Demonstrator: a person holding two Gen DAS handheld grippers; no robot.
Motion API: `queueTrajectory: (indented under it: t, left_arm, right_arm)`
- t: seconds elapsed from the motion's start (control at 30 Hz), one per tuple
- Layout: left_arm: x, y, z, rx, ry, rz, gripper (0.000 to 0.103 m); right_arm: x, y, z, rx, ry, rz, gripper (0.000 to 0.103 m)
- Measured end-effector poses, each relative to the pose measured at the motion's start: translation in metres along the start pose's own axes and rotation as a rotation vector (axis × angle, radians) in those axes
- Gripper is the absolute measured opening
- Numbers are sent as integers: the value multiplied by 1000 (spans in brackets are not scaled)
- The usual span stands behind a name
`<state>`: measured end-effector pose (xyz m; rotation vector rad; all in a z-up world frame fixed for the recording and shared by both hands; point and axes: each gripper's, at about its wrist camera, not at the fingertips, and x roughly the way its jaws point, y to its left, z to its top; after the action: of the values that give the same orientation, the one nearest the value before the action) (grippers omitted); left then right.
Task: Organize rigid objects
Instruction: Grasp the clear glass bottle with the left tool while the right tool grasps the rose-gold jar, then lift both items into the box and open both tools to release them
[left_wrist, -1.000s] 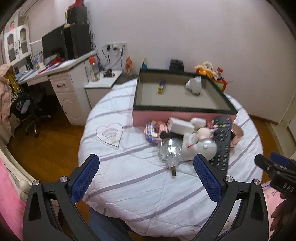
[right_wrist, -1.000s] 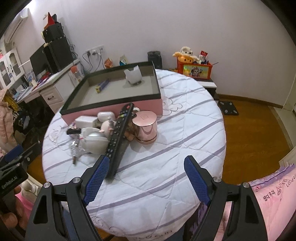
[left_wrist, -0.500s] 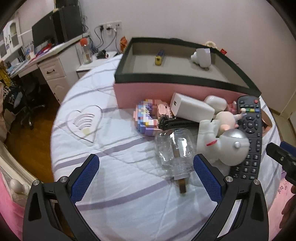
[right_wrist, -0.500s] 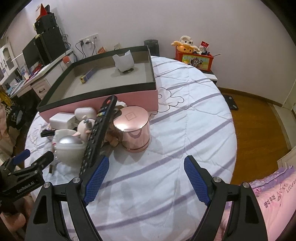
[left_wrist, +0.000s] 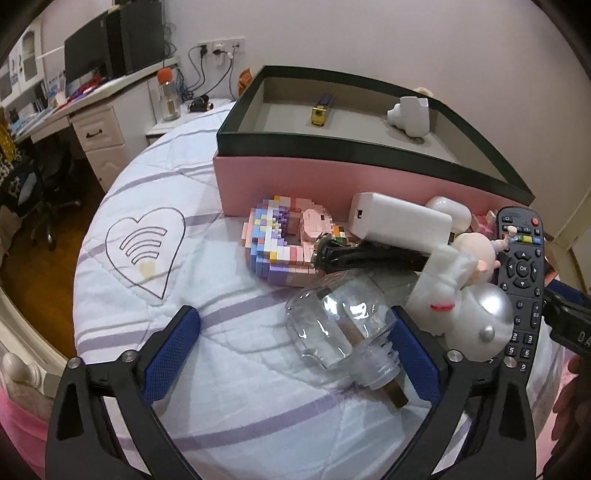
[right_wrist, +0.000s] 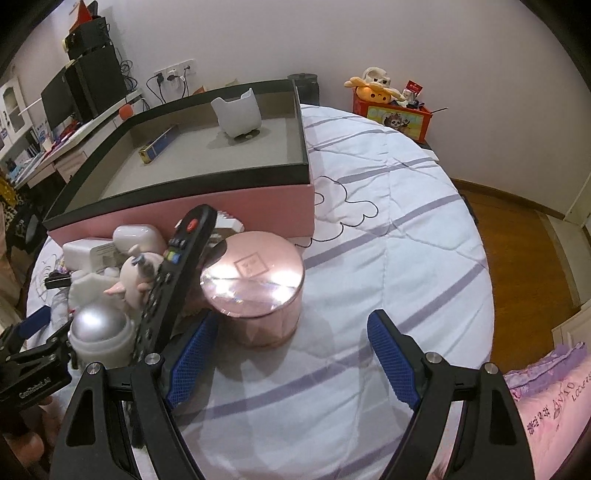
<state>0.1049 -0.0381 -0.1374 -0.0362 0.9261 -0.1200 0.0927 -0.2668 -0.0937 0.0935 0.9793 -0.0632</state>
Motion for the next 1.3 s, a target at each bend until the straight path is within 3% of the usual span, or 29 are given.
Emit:
queueTrajectory:
  t: [0.27,0.3,0.37,0.4,0.47,0.93,1.3]
  left_arm:
    - [-5,4,-2,29,-22,-23,73]
    - [-5,5,-2,31,-25,-27,70]
    - [-8,7,-2,30,-31,-48,53]
    - [-8,8,-2,30,-30,-54,52]
    - [-10,12,-1,16,-26,-76,52]
    - [-42,20,-7,11,-44,-120,52]
    - [-78,26,31,15,-118,-138,52]
  right_arm:
    - [9,-3,6,4,-20,49,84]
    - [10,-3,7,-1,-21,58,80]
    - [10,-4,6,-7,-25,80,64]
    - [10,-3,6,-7,-24,95,55]
    - [9,1,6,-19,-22,115,48]
    - [-22,-12,-5,33,-41,110,48]
    - [-60,1,24,-16,-119,123,48]
